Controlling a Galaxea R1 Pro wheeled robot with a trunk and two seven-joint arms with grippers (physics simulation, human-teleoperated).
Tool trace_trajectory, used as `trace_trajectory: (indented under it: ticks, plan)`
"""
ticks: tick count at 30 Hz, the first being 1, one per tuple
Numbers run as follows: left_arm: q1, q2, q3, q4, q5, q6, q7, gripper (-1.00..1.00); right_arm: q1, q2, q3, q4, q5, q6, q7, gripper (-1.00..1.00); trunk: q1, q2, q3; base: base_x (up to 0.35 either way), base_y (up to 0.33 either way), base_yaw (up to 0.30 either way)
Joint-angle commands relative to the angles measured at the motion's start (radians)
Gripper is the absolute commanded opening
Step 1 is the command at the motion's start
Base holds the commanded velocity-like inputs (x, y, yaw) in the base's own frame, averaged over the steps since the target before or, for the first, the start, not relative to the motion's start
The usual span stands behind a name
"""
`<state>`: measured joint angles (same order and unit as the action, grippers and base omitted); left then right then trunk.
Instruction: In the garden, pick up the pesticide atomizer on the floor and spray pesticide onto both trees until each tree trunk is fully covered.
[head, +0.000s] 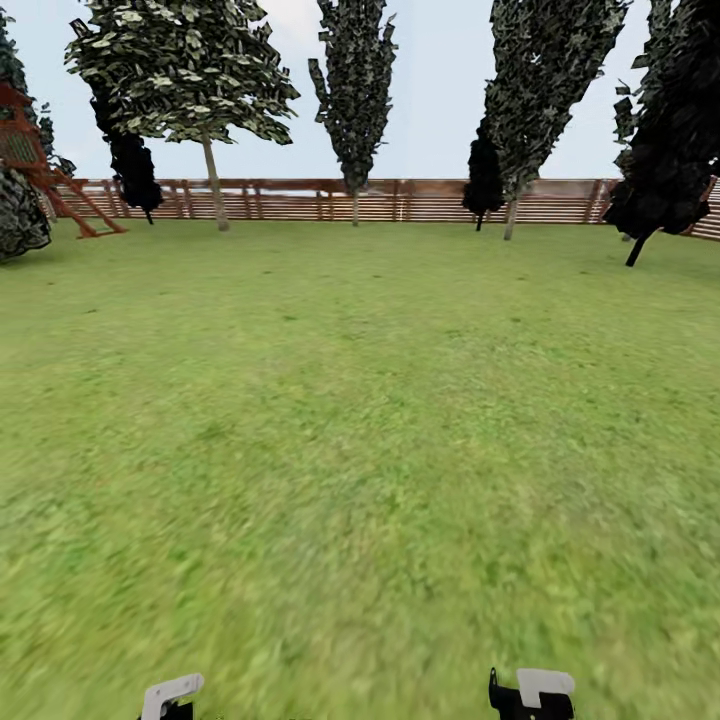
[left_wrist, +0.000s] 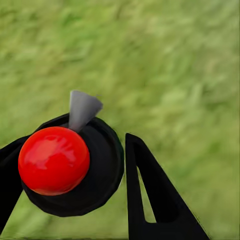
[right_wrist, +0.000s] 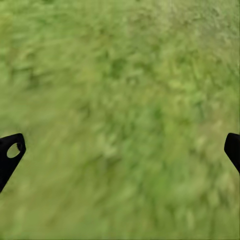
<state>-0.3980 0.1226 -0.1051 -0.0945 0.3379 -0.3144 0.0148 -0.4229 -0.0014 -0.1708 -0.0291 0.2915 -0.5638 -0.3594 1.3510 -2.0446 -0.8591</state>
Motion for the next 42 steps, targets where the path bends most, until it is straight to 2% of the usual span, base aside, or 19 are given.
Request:
trace_trajectory:
  ticks: [1, 10, 18, 37, 42]
  plan:
    - [-0.001, 0.000, -0.008, 0.001, 0.007, -0.003, 0.002, -1.00, 0.000, 0.000, -0.007, 0.001, 0.011, -0.002, -0.004, 1.00, 0.000, 0.000, -0.001, 0.000, 0.000, 0.282]
    - [-0.001, -0.001, -0.009, 0.002, 0.006, -0.001, 0.000, -1.00, -0.001, 0.000, -0.007, 0.001, 0.011, -0.003, -0.003, 1.00, 0.000, 0.000, -0.001, 0.055, 0.000, 0.282]
    - [0.020, 0.003, -0.008, 0.000, 0.015, -0.003, 0.002, -1.00, -0.001, 0.000, -0.007, 0.001, 0.011, -0.003, -0.003, 1.00, 0.000, 0.000, -0.002, 0.320, 0.025, 0.282]
    - [0.021, 0.004, -0.008, 0.001, 0.015, -0.004, 0.002, -1.00, -0.001, 0.000, -0.007, 0.001, 0.011, -0.003, -0.003, 1.00, 0.000, 0.000, -0.007, 0.326, 0.134, 0.281]
    - [0.021, 0.006, -0.008, 0.000, 0.016, -0.005, 0.003, -1.00, -0.001, -0.002, -0.008, 0.001, 0.011, -0.004, -0.003, 1.00, 0.000, 0.000, -0.007, 0.326, 0.053, 0.075]
